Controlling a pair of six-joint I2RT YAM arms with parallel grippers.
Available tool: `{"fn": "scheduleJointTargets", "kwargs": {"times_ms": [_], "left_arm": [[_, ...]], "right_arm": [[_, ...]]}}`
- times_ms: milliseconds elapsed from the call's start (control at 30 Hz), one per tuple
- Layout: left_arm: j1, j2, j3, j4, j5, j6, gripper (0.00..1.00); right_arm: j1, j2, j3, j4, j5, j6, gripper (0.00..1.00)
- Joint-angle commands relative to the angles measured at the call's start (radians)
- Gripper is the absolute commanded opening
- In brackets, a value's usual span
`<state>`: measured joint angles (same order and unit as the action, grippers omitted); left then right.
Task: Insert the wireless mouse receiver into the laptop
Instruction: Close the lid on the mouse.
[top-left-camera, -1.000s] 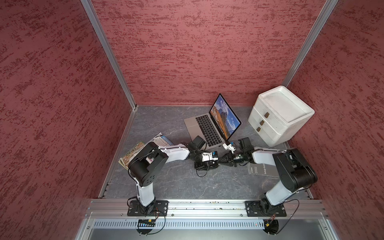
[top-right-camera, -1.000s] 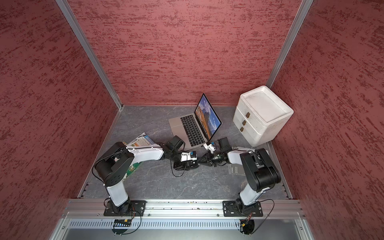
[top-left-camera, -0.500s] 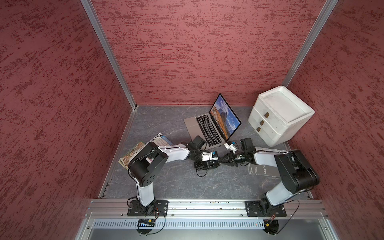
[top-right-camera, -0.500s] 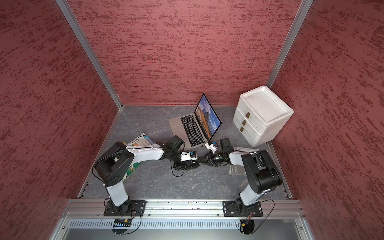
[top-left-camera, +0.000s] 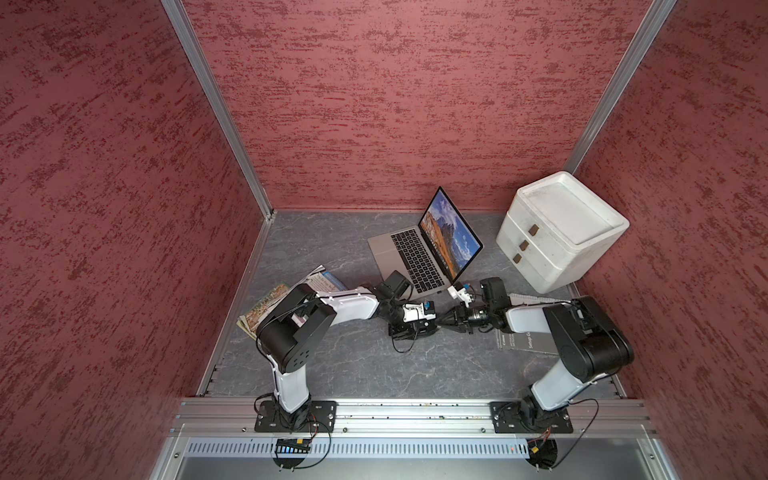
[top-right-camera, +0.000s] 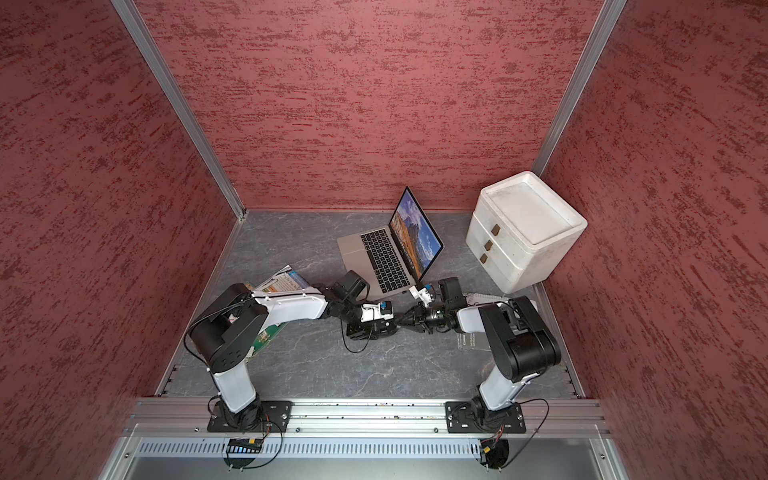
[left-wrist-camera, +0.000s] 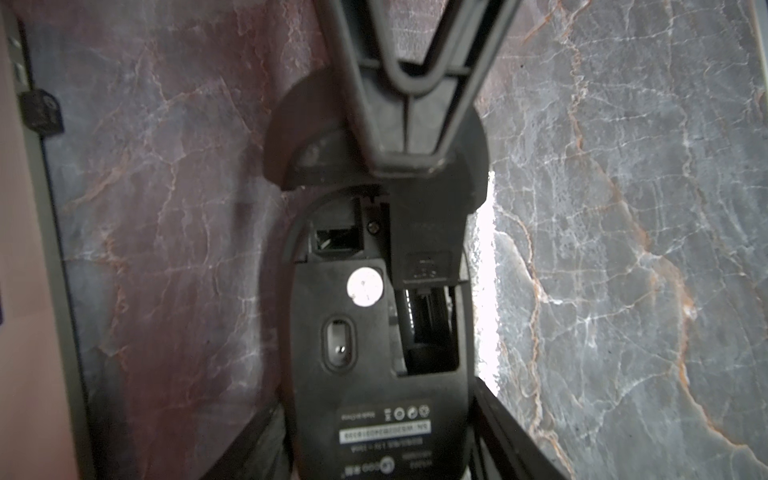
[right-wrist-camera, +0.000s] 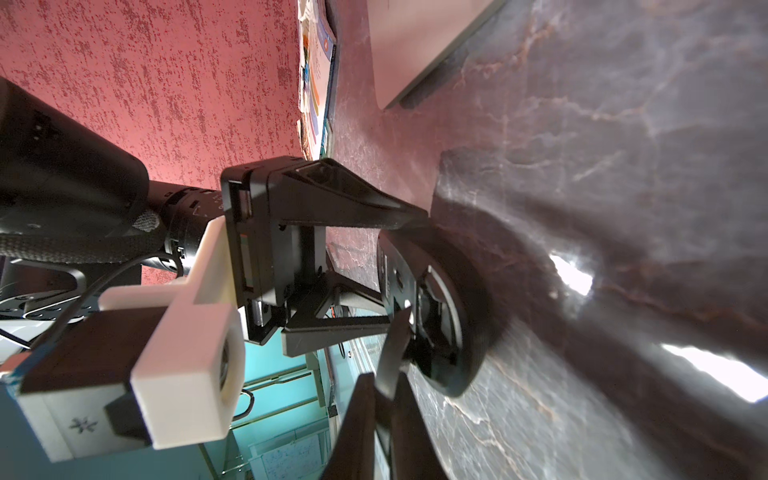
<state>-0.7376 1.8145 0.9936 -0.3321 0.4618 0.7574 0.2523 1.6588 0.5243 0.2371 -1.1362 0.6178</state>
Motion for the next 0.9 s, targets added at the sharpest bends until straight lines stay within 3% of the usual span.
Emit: {"fn": "scheduleJointTargets", "kwargs": {"times_ms": [0,200,300,533,867], "left_arm": [[-0.004,0.023,0.018,-0.043,0.026,0.01,0.32],[-0.004,0.034,0.032,-0.057,0.028,0.006,0.32],[-0.004,0.035,0.035,-0.059,0.029,0.004,0.32],[-0.003,0.041,0.043,-0.067,0.031,0.002,0.32],[-0.003,0.048,0.053,-0.076,0.033,-0.006,0.32]], "right_arm": [[0.005,0.029,-0.014,0.056,0.079,0.0,0.0],[0.008,0.008,-0.02,-0.056,0.163,-0.071,0.0],[0.008,-0.007,-0.01,-0.141,0.216,-0.112,0.06],[0.011,0.017,-0.013,-0.106,0.222,-0.093,0.16],[0.026,0.03,-0.027,-0.043,0.23,-0.052,0.19]]}}
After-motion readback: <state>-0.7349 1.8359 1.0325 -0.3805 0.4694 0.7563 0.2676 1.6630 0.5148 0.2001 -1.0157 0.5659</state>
